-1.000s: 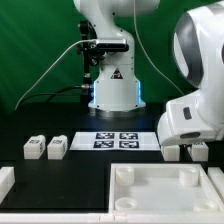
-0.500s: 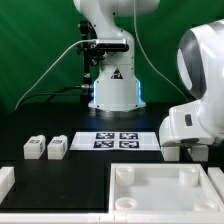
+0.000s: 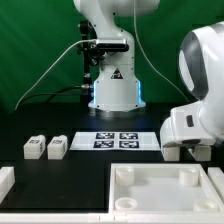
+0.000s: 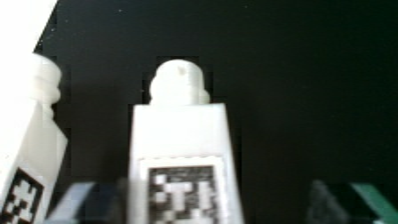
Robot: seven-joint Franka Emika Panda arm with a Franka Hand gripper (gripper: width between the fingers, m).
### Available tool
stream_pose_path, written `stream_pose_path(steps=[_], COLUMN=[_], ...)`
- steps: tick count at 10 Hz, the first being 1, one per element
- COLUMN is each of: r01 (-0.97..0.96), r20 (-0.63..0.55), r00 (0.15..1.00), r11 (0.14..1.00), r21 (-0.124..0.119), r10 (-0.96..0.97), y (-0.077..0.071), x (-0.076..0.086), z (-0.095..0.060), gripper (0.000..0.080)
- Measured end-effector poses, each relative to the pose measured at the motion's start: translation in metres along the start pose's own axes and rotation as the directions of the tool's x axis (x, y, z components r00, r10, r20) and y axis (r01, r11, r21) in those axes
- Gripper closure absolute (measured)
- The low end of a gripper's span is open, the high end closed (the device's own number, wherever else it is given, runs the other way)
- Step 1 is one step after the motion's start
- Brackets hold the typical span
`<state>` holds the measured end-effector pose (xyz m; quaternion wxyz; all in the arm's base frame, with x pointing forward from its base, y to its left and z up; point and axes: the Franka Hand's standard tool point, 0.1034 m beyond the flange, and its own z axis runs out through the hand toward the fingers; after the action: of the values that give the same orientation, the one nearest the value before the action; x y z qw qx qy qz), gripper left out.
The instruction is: Assemble one leg
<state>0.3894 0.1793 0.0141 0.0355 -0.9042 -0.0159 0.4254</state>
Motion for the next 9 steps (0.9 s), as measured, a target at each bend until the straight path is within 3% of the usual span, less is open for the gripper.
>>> stream_pose_path(steps=[1, 3, 9], r01=[0.0, 0.0, 0.0], r20=[0.0, 0.0, 0.0], r00=[1.0, 1.0, 1.0], r11=[1.0, 1.0, 1.0], r21=[0.0, 0.0, 0.0], r10=[0.0, 0.0, 0.0], y=[0.0, 0.0, 0.0], x=[0.0, -0.0001, -0.0001], z=[0.0, 0.0, 0.0], gripper=[0.0465, 0.0511, 0.0511])
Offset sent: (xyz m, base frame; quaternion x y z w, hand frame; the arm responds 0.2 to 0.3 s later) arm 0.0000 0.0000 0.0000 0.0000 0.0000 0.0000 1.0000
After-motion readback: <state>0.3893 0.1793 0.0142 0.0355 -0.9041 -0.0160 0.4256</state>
